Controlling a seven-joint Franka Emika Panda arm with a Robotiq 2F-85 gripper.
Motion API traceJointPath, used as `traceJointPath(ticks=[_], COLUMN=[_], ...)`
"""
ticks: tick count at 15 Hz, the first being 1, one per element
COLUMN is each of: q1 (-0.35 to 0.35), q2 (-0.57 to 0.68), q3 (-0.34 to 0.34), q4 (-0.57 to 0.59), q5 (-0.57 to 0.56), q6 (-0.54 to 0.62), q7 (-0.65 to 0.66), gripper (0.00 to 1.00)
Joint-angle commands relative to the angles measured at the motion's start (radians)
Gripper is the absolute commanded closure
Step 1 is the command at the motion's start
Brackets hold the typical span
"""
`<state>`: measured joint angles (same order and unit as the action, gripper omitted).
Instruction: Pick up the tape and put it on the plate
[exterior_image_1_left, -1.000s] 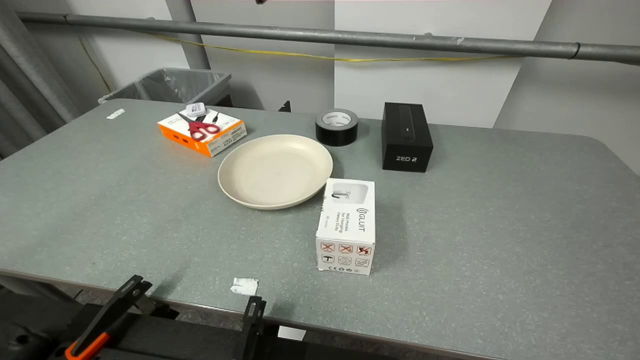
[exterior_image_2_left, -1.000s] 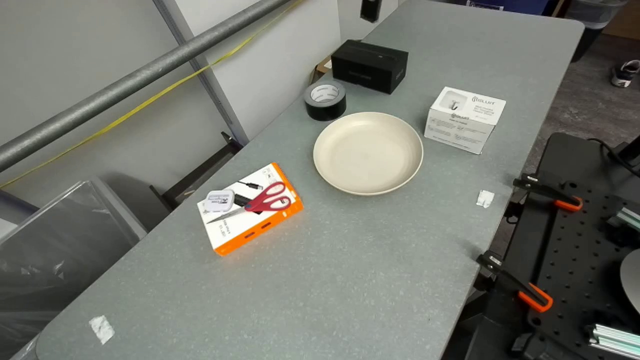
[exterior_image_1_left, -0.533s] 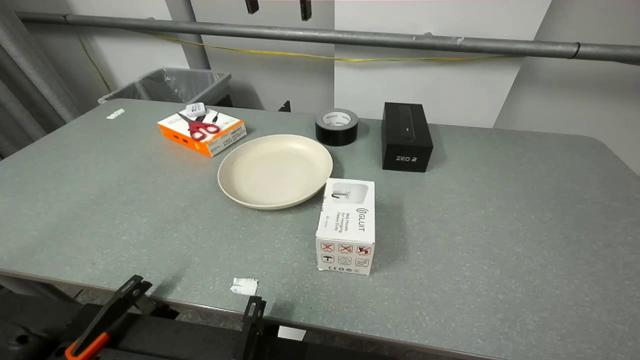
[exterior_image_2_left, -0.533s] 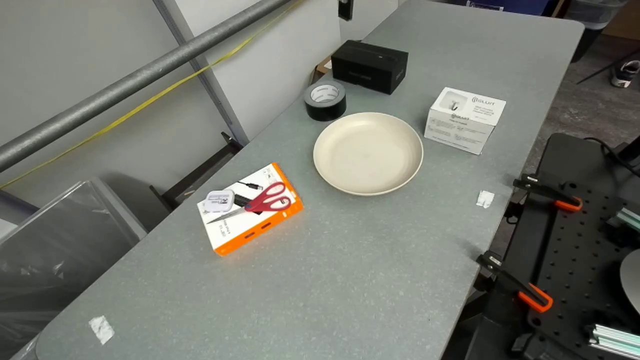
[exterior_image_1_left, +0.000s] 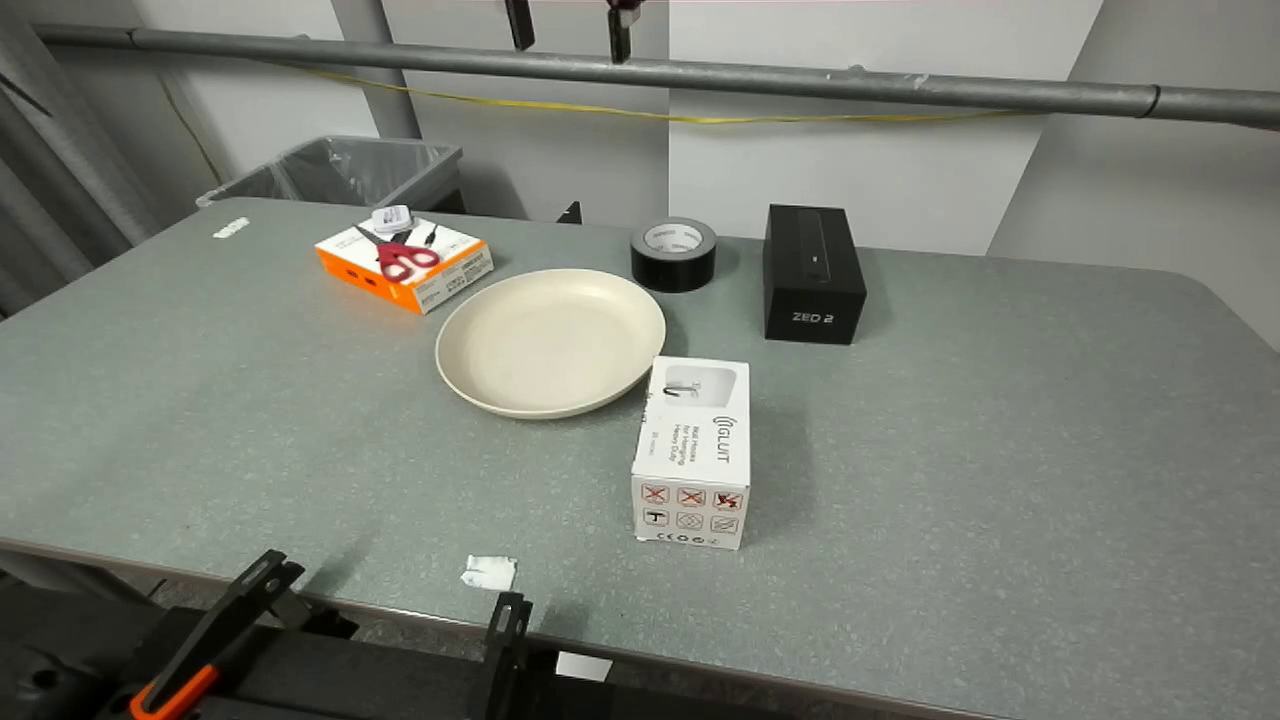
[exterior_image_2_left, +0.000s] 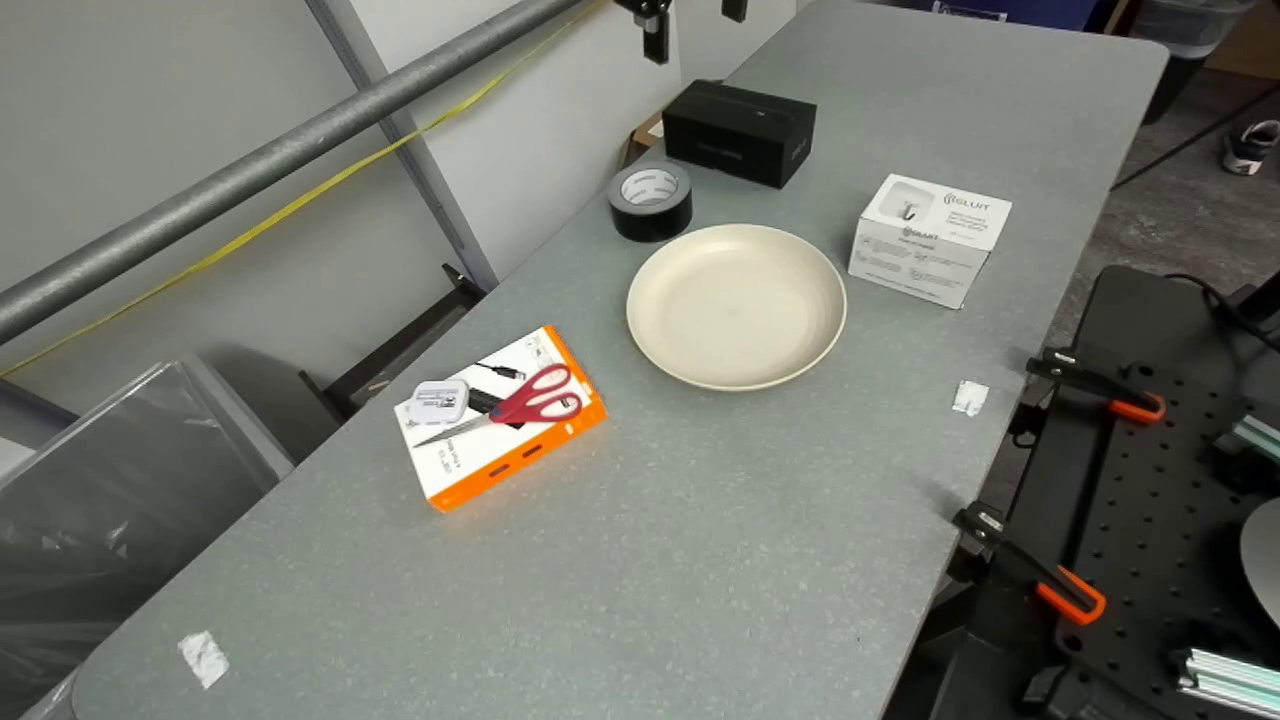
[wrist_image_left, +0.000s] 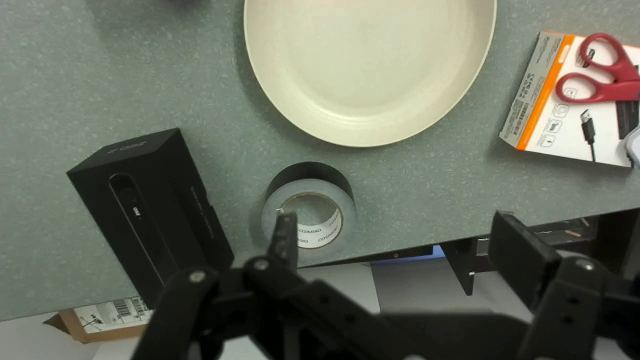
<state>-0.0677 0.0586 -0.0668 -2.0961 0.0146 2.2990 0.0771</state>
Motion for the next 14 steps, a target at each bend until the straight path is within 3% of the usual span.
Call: traceJointPath(ticks=[1,7,8,9,14], q1=[0.010,0.034,0.012,0.022,0.023], q2=[0.251,0.559,0.549,0.498,0.552], q3=[0.004,-0.022,0.000,-0.010,-0.012], q4=[0.229,0.538,0.549,0.434,0.519], q5=[0.001,-0.021,0.016,-0.002,0.000], q6=[-0.015,-0.072,-0.112,-0.026,-0.065], q7=[0.072,0.192,0.143,0.146,0.156], gripper=[0.00,0.00,0.00,0.00,0.00])
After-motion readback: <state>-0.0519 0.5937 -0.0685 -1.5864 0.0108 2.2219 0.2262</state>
